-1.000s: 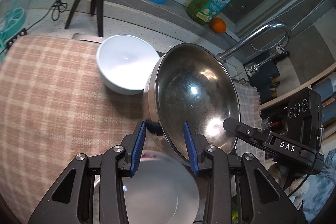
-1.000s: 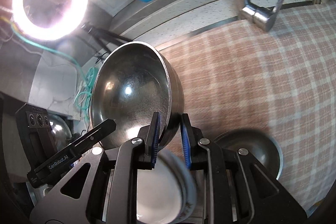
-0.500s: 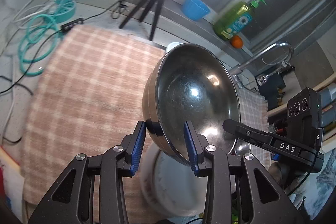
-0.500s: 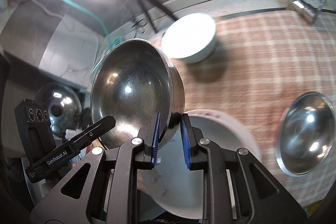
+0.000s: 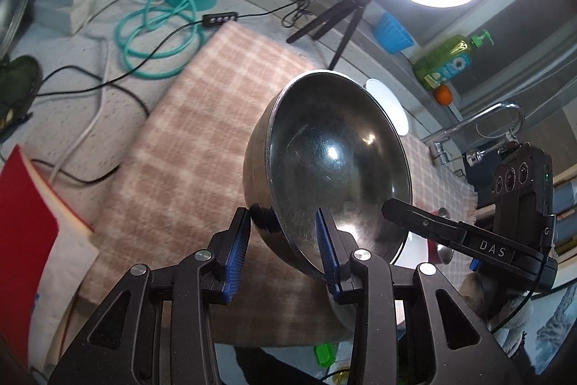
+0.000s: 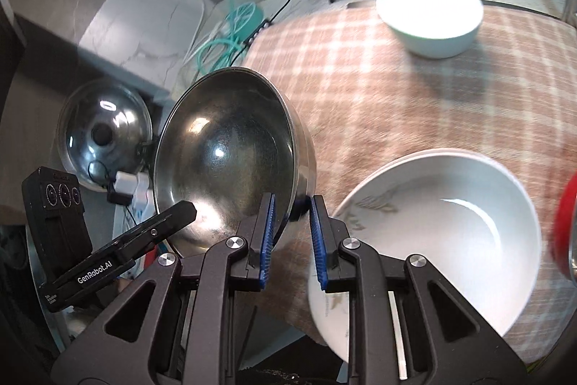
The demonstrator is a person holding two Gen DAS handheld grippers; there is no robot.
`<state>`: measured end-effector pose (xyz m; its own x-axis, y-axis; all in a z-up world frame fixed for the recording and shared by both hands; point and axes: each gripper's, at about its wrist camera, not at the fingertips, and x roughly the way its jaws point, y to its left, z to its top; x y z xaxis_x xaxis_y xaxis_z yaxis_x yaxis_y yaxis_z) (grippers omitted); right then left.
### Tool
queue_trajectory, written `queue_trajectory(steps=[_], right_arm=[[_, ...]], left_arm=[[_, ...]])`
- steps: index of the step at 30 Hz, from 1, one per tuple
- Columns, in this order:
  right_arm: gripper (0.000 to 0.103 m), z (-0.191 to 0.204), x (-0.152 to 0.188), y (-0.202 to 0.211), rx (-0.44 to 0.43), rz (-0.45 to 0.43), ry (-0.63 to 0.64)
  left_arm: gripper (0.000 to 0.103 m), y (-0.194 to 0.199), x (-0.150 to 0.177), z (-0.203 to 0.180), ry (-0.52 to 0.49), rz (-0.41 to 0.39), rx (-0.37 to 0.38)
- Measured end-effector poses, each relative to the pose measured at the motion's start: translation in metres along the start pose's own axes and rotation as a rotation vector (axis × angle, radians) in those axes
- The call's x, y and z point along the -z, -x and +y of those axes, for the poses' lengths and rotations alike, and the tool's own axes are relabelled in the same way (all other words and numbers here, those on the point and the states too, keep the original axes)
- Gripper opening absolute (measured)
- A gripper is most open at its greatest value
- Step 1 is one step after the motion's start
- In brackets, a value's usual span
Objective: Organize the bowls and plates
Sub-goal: 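Lift the steel bowl and carry it beside the plate stack, then lower the steel bowl onto the cloth and open both grippers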
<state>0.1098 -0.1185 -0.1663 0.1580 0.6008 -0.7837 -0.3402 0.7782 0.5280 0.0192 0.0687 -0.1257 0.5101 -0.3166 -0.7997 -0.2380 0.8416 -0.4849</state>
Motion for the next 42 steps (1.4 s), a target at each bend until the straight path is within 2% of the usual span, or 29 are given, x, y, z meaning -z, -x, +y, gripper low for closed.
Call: queue_trajectory(steps=[7,14,28,29,30,31,32,33,35,37,40,42], right_arm=[[0.020,0.009,0.010,-0.028,0.028,0.056,0.031],[0.020,0.012,0.018,-0.045,0.047,0.088,0.046],[0.020,0.020,0.022,-0.047,0.071,0.086,0.106],[0.021,0.021,0.022,-0.045,0.083,0.074,0.115],[0.029,0.022,0.022,-0.044,0.088,0.067,0.117],[0.040,0.021,0.022,-0.042,0.084,0.059,0.116],[0.046,0.021,0.021,-0.038,0.071,0.047,0.111],[0.052,0.021,0.021,-0.035,0.059,0.036,0.111],[0.056,0.022,0.020,-0.029,0.054,0.013,0.124],[0.067,0.025,0.020,-0.020,0.047,-0.019,0.139],[0.072,0.028,0.020,-0.006,0.031,-0.066,0.156],[0.076,0.034,0.021,0.005,0.047,-0.100,0.187]], left_arm=[[0.034,-0.005,0.013,0.028,0.058,0.034,-0.020],[0.034,-0.003,0.019,0.038,0.068,0.042,-0.034],[0.034,0.001,0.024,0.043,0.052,0.041,-0.056],[0.038,0.002,0.024,0.042,0.052,0.034,-0.055],[0.041,0.004,0.023,0.042,0.050,0.032,-0.061],[0.048,0.006,0.023,0.042,0.051,0.026,-0.069],[0.052,0.009,0.023,0.042,0.050,0.019,-0.078],[0.052,0.011,0.022,0.041,0.046,0.012,-0.082],[0.054,0.016,0.021,0.038,0.029,-0.003,-0.103],[0.054,0.020,0.020,0.035,0.013,-0.015,-0.110],[0.055,0.027,0.017,0.027,-0.020,-0.043,-0.129],[0.059,0.032,0.015,0.019,-0.051,-0.067,-0.144]])
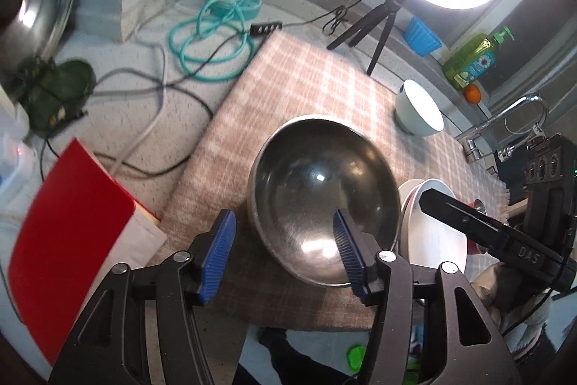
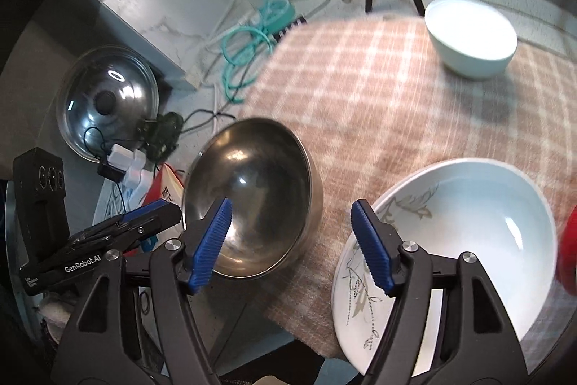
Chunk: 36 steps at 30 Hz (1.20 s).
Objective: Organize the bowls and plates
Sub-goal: 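Lower the steel bowl onto the cloth and open both grippers, then move both grippers to the rim of the red-bottomed steel bowl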
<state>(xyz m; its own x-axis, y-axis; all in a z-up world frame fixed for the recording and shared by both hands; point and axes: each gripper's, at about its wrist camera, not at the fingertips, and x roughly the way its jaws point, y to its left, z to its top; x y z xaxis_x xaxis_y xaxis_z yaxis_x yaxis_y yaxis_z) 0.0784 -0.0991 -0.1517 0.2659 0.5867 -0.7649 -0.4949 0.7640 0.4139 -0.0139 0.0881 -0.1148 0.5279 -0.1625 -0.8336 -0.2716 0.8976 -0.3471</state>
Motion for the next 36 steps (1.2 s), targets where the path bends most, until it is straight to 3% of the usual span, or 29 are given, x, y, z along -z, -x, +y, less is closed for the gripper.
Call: queue_trajectory(steps=[3,7,10,25,36], right_arm=[[0.087,0.005,0.001,0.017,0.040,-0.055,0.056],[0.088,0.003,0.004,0.040,0.115,-0.104,0.117],[0.090,-0.009,0.007,0.058,0.149,-0.134,0.112],[0.093,-0.134,0.037,0.149,0.304,-0.228,-0.131],[0.093,-0.214,0.070,0.191,0.395,-0.233,-0.267]], left_arm=[[0.064,0.009,-0.003,-0.016,-0.063,-0.048,-0.033],[0.073,0.016,-0.005,-0.037,-0.141,-0.096,-0.069],[0.073,0.018,-0.005,-0.057,-0.204,-0.115,-0.078],[0.073,-0.002,0.005,-0.148,-0.338,-0.101,0.051],[0.073,-0.040,0.021,-0.215,-0.416,-0.027,0.138]])
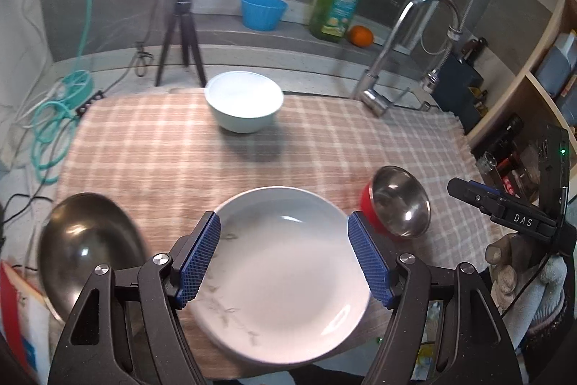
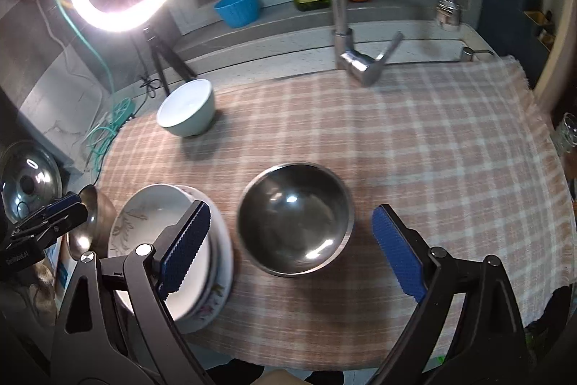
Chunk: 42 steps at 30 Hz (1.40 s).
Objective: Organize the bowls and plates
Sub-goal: 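Move both grippers to the rim of the red-bottomed steel bowl, then close both grippers on the rim of the red-bottomed steel bowl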
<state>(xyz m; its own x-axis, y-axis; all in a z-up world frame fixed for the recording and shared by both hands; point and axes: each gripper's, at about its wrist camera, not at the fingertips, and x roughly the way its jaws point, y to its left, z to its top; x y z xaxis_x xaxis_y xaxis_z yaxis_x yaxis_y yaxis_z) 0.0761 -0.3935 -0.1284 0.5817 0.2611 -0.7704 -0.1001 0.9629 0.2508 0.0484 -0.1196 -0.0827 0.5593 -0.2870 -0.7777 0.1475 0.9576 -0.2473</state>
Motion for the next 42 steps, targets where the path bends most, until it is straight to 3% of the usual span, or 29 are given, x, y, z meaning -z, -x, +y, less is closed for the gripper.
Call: queue_trajectory(steps=[7,17,24,26,30,35,40,42], right_arm=[[0.093,-0.030,0.006,-0.004,0.022,0.023,-0.013],[0.092,-0.057,0.013,-0.027,-0.030,0.081,-0.054],[0.072,-0.071,0.017,-0.050,-0.090,0.156,-0.108],[0.060,-0.073,0.018,-0.058,-0.109,0.181,-0.122],[0.050,-0.073,0.021,-0.068,-0.118,0.201,-0.122],[0.037,-0.070,0.021,-0.074,-0.143,0.218,-0.120],[0.015,-0.067,0.018,-0.080,-0.167,0.233,-0.122],[0.015,-0.066,0.018,-0.080,-0.156,0.229,-0.117]], left_arm=[[0.073,-0.034,-0.004,-0.037,-0.029,0.048,0.065],[0.070,-0.082,-0.003,-0.068,-0.032,0.131,0.122],[0.055,-0.112,-0.003,-0.078,-0.013,0.195,0.155],[0.048,-0.118,-0.003,-0.079,-0.007,0.207,0.165],[0.045,-0.128,-0.004,-0.081,-0.002,0.228,0.169],[0.030,-0.138,-0.004,-0.080,0.007,0.255,0.184],[0.026,-0.143,-0.004,-0.082,0.004,0.270,0.199],[0.026,-0.143,-0.004,-0.083,-0.002,0.268,0.197]])
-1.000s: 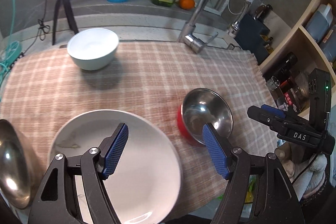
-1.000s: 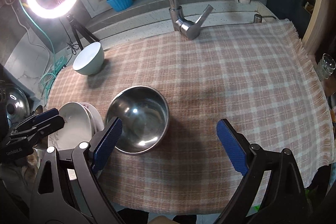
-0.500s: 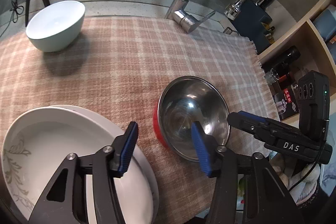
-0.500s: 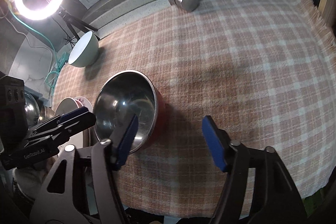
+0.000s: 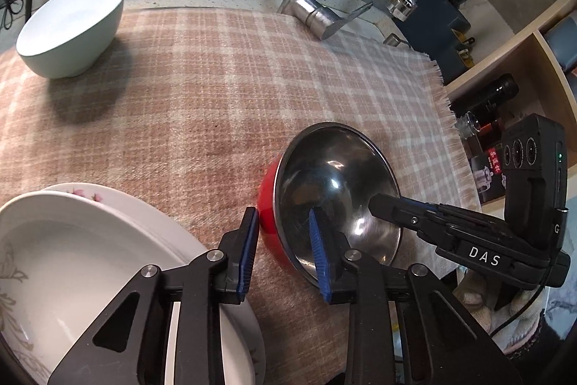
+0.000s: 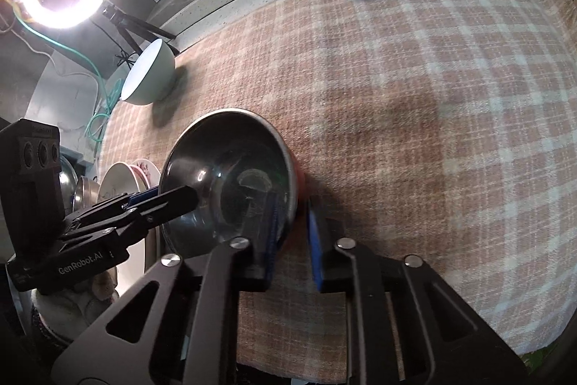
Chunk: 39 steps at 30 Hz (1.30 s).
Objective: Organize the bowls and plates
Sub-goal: 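Close both grippers on the rim of the red-bottomed steel bowl, then lift the red-bottomed bowl and carry it over the large steel bowl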
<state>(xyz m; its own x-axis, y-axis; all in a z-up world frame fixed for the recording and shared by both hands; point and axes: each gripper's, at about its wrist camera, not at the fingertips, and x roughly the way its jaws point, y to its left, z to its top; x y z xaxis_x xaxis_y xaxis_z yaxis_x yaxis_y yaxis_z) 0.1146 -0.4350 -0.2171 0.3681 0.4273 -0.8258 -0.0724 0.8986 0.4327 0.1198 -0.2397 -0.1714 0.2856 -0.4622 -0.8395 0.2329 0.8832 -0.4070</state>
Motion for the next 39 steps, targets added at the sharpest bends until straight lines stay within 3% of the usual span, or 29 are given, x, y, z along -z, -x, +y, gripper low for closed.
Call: queue_trajectory(steps=[17,39], right_arm=[[0.014,0.021,-0.002,0.018,0.015,-0.031,0.033],[0.014,0.140,0.004,0.031,-0.049,-0.059,0.200]], left_arm=[[0.026,0.027,0.004,0.000,0.003,-0.038,0.016],[0.026,0.127,0.034,0.052,0.084,-0.198,-0.019]])
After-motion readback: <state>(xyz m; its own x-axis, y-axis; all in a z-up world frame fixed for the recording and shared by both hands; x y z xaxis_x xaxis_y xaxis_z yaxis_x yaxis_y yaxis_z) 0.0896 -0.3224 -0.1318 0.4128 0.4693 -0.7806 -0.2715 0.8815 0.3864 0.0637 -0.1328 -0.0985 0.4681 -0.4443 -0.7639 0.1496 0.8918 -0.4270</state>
